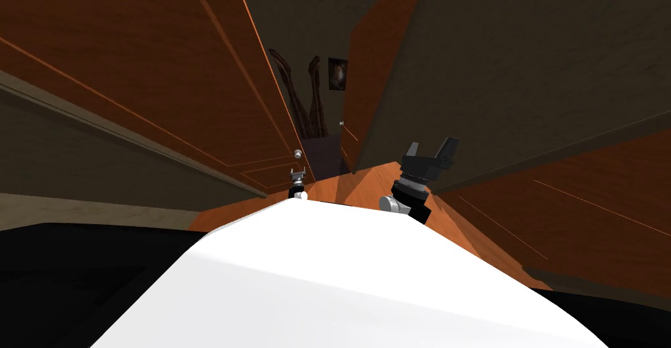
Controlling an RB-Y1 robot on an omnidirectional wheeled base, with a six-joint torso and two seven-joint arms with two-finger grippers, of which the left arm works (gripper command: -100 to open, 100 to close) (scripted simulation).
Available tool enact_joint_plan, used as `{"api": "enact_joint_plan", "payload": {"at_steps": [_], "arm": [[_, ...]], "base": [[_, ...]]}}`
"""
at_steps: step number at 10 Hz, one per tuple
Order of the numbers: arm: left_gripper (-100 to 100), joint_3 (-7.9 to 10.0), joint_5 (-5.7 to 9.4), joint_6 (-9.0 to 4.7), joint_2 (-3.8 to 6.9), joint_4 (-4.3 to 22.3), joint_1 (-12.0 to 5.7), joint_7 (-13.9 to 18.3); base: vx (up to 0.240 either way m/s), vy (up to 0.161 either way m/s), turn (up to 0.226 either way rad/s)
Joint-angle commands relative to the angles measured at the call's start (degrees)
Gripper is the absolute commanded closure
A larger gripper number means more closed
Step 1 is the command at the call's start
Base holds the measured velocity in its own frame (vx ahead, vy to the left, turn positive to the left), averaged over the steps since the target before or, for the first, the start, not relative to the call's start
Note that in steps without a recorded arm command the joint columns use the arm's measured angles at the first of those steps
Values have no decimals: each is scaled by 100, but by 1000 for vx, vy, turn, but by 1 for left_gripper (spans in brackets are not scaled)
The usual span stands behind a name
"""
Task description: Push the door open
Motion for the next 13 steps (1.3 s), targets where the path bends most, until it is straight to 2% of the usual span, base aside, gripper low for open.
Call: {"api": "enact_joint_plan", "payload": {"at_steps": [1, 2, 9, 10, 13], "arm": [[-100, -30, 107, -55, 5, 189, -69, 127], [-100, -59, 214, -104, 24, 369, -126, 258], [-100, -183, 671, -312, 106, 1137, -373, 814], [-100, -180, 617, -314, 83, 1120, -380, 763], [-100, -152, 641, -329, 95, 1184, -408, 802]], "base": [[38, 67, -90], [38, 99, -136], [49, 87, -95], [18, 44, -22], [131, 92, -23]]}}
